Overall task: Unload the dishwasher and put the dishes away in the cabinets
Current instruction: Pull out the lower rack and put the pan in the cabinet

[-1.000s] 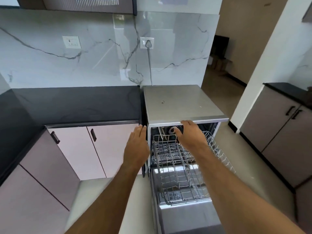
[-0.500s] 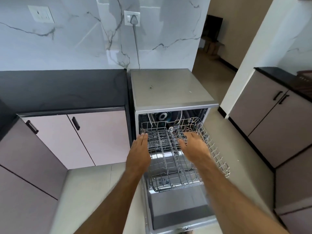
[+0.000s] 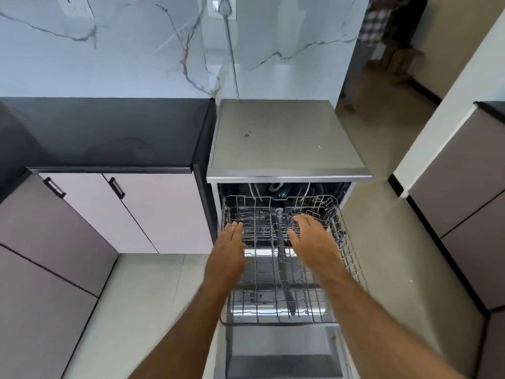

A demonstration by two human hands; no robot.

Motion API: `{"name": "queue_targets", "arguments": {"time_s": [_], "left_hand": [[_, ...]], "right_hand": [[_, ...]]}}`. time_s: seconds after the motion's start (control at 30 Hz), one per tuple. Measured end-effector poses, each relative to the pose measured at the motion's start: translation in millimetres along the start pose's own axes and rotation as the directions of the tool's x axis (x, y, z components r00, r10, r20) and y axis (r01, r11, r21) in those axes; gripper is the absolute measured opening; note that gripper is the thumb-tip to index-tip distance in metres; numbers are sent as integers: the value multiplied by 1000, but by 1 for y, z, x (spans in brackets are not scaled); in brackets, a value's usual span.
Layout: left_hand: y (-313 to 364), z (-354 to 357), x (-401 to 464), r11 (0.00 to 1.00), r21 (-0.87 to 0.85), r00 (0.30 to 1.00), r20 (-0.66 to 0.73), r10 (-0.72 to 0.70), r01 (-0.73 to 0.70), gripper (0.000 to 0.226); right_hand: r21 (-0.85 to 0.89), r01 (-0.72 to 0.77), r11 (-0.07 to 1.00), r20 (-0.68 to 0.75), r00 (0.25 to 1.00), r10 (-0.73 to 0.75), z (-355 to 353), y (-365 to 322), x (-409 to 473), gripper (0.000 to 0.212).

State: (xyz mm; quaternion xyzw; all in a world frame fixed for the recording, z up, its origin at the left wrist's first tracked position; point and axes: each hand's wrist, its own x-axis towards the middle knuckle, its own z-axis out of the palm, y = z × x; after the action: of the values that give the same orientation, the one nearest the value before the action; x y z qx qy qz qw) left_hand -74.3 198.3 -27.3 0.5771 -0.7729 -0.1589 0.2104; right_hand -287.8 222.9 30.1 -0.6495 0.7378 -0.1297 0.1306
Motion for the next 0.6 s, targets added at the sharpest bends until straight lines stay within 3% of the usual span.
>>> {"name": "queue_targets", "arguments": {"time_s": [0.2,0.6], "left_hand": [[7,23,-11,997,3,997,2,-72,72,49],[-20,39,-64,995,85,994,89,-65,57,51]], "right_hand": [[66,21,998,34,999,-23,23,28,12,52],[63,18,998,141,990,-27,76,29,-29,43]]}}
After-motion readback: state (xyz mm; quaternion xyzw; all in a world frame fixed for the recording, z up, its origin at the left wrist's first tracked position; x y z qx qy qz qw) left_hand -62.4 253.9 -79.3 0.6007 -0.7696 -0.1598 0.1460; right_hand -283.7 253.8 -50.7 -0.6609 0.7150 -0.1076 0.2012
